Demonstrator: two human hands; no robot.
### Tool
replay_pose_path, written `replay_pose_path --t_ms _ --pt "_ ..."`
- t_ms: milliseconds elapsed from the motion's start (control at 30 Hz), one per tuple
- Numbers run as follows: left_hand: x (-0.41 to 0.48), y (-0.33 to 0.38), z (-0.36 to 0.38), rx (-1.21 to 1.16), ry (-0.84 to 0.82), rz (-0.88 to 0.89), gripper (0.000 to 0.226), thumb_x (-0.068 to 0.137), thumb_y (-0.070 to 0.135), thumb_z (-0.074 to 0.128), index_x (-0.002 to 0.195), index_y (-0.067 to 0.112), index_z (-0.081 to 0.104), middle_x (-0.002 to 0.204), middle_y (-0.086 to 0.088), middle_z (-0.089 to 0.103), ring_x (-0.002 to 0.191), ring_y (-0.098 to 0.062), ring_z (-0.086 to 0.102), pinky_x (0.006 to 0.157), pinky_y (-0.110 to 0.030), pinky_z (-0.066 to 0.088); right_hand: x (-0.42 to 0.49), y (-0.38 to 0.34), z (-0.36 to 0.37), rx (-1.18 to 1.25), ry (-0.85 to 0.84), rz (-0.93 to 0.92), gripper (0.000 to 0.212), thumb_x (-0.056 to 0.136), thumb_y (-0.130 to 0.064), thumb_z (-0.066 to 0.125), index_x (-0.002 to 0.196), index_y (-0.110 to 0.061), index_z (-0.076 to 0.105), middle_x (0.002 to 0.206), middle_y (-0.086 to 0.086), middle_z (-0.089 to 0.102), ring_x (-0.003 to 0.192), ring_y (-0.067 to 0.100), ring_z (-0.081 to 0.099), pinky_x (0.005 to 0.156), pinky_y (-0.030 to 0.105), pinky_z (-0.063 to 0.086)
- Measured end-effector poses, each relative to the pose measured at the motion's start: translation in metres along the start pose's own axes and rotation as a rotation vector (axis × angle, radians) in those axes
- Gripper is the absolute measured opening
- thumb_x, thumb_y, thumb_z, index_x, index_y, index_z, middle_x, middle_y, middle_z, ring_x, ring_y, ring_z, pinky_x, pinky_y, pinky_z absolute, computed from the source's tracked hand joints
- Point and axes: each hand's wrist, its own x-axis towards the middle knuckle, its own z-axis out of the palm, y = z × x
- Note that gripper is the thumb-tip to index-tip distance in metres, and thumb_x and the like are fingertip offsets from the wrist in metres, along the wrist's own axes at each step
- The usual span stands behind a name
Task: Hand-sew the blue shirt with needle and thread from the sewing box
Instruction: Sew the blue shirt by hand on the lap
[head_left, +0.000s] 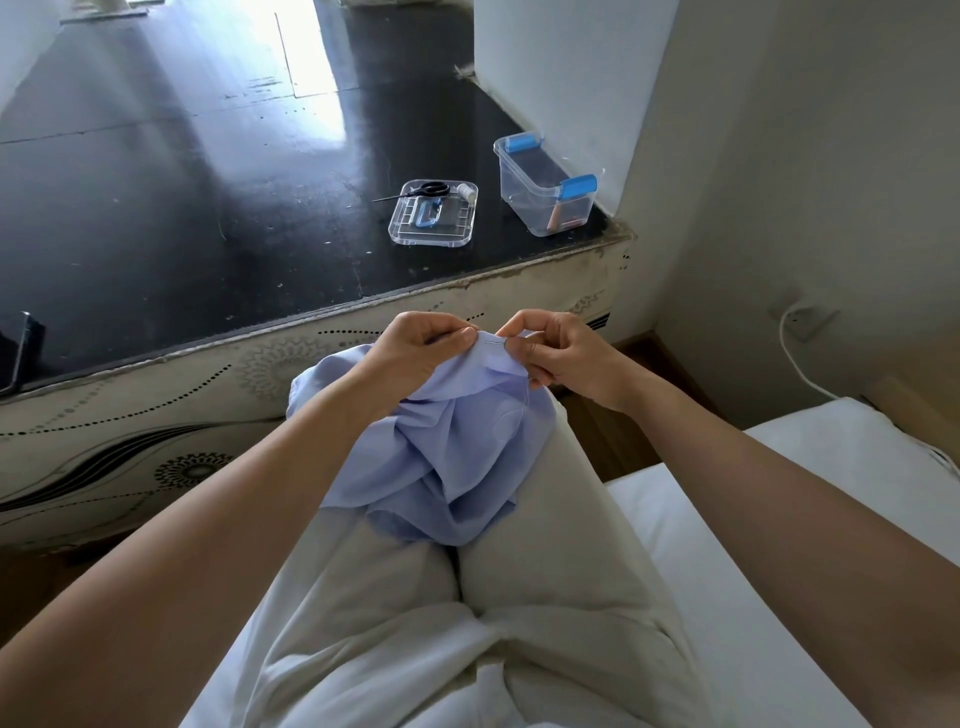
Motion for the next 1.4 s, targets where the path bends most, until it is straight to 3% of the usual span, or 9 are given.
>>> replay_pose_path --t_ms 67,167,367,533,667,867,1000,1100,1400 --pt "-0.001 -0.003 -0.003 -0.054 -0.045 -0.021 0.015 0.096 0.021 0.06 0.089 0.017 0.073 0.081 -0.004 0.069 0.074 -0.008 0.058 0.068 -0.019 0.047 0.0 0.001 0.0 0.011 -0.004 0.004 0.019 0.1 -0.022 0.051 0.11 -0.01 0.061 0.079 0.03 0.056 0.07 0.028 0.054 0.076 0.033 0.057" --pt "-0.001 -0.007 -0.009 -0.125 -0.083 -0.055 0.013 0.093 0.021 0.064 0.095 0.013 0.075 0.086 -0.009 0.07 0.078 -0.014 0.06 0.069 -0.027 0.048 -0.002 -0.001 0.0 0.022 -0.005 0.003 0.015 0.1 -0.021 0.051 0.108 -0.013 0.061 0.073 0.021 0.054 0.062 0.014 0.052 0.067 0.018 0.052" --pt "0.001 -0.008 -0.009 -0.183 -0.124 -0.056 0.014 0.091 0.023 0.065 0.094 0.014 0.075 0.087 -0.01 0.071 0.078 -0.018 0.061 0.072 -0.033 0.049 -0.001 -0.003 0.002 0.09 -0.028 0.002 0.015 0.101 -0.02 0.05 0.106 -0.012 0.062 0.076 0.024 0.051 0.06 0.011 0.05 0.063 0.018 0.051" --pt "0.002 -0.009 -0.007 -0.262 -0.16 -0.099 0.024 0.084 0.029 0.068 0.099 0.011 0.075 0.093 -0.015 0.07 0.084 -0.023 0.062 0.079 -0.038 0.049 0.002 -0.002 0.003 0.101 -0.041 0.0 0.018 0.1 -0.024 0.051 0.101 -0.009 0.06 0.079 0.028 0.054 0.065 0.023 0.051 0.062 0.019 0.049" --pt "0.003 -0.008 -0.005 -0.322 -0.138 -0.121 0.015 0.089 0.021 0.066 0.097 0.012 0.074 0.091 -0.013 0.069 0.084 -0.022 0.062 0.08 -0.037 0.05 0.007 -0.005 0.006 0.106 -0.008 0.001 0.017 0.1 -0.02 0.051 0.102 -0.003 0.054 0.067 0.009 0.055 0.055 0.013 0.052 0.055 0.017 0.048" --pt "0.002 -0.007 -0.004 -0.318 -0.162 -0.134 0.018 0.088 0.023 0.067 0.098 0.01 0.073 0.091 -0.012 0.068 0.086 -0.022 0.061 0.079 -0.034 0.05 0.011 -0.004 0.009 0.11 -0.002 -0.017 0.026 0.093 -0.031 0.056 0.109 -0.011 0.051 0.081 0.027 0.057 0.061 0.016 0.055 0.057 0.018 0.052" --pt "0.004 -0.006 -0.004 -0.348 -0.1 -0.137 0.017 0.084 0.024 0.069 0.093 0.011 0.073 0.086 -0.009 0.068 0.083 -0.022 0.059 0.077 -0.035 0.05 0.009 0.001 0.006 0.162 0.039 0.002 0.016 0.1 -0.024 0.05 0.111 -0.013 0.049 0.077 0.013 0.059 0.064 0.014 0.057 0.063 0.018 0.052" --pt "0.003 -0.006 -0.002 -0.334 -0.088 -0.154 0.008 0.088 0.018 0.067 0.087 0.013 0.073 0.08 -0.005 0.067 0.077 -0.017 0.059 0.071 -0.029 0.049 0.009 0.003 0.005 0.156 0.057 -0.021 0.012 0.103 -0.015 0.044 0.113 -0.012 0.05 0.085 0.023 0.057 0.075 0.021 0.056 0.071 0.023 0.053" --pt "-0.001 -0.003 0.002 -0.3 -0.078 -0.148 0.009 0.091 0.015 0.065 0.089 0.012 0.073 0.08 -0.003 0.068 0.075 -0.012 0.061 0.068 -0.021 0.051 0.012 0.0 0.01 0.153 0.018 -0.012 0.019 0.102 -0.013 0.047 0.12 -0.008 0.045 0.075 0.009 0.058 0.063 0.008 0.056 0.065 0.019 0.051"
